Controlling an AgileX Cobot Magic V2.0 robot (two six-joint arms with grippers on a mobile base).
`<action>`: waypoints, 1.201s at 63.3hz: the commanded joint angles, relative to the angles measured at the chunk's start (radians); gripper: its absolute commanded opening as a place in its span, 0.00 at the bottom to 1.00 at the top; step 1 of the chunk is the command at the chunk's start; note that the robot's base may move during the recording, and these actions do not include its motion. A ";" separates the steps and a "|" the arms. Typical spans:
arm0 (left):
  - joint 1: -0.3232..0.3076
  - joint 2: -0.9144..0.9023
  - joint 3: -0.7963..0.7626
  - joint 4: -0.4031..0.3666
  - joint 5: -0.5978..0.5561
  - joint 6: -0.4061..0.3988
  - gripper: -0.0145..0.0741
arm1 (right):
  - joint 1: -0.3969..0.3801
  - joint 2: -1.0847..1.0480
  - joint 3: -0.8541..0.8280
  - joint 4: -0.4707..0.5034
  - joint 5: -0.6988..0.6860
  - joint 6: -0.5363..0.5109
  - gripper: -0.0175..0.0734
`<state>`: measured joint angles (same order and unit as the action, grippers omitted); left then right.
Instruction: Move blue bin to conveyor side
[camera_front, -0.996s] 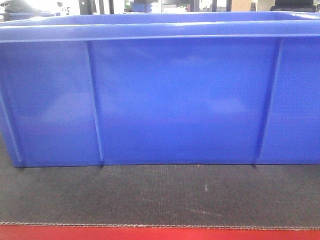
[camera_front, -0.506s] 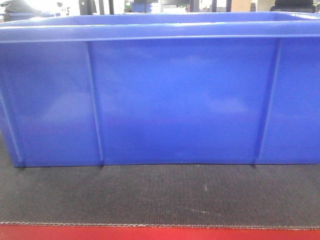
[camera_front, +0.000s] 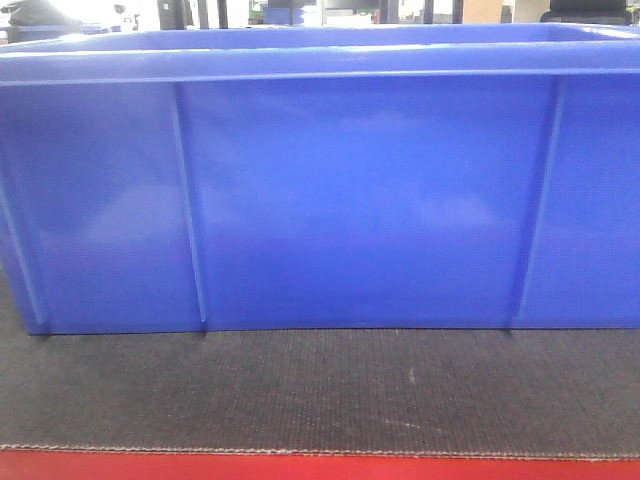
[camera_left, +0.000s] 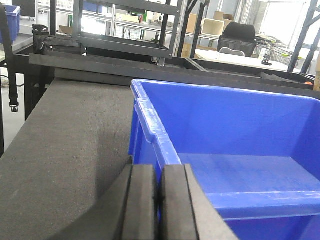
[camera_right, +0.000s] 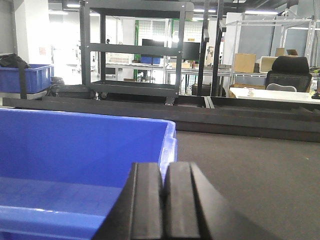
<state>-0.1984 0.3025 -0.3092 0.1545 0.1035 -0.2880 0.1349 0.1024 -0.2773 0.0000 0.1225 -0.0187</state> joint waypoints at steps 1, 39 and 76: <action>-0.006 -0.005 0.000 0.006 -0.018 -0.004 0.16 | 0.002 -0.005 0.003 0.000 -0.011 -0.010 0.10; -0.006 -0.005 0.000 0.006 -0.018 -0.004 0.16 | -0.040 -0.098 0.191 0.137 -0.065 -0.010 0.10; -0.006 -0.005 0.000 0.006 -0.020 -0.004 0.16 | -0.053 -0.102 0.277 0.045 -0.132 -0.017 0.10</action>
<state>-0.1984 0.3025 -0.3092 0.1552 0.1035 -0.2880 0.0846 0.0081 0.0001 0.0585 0.0283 -0.0264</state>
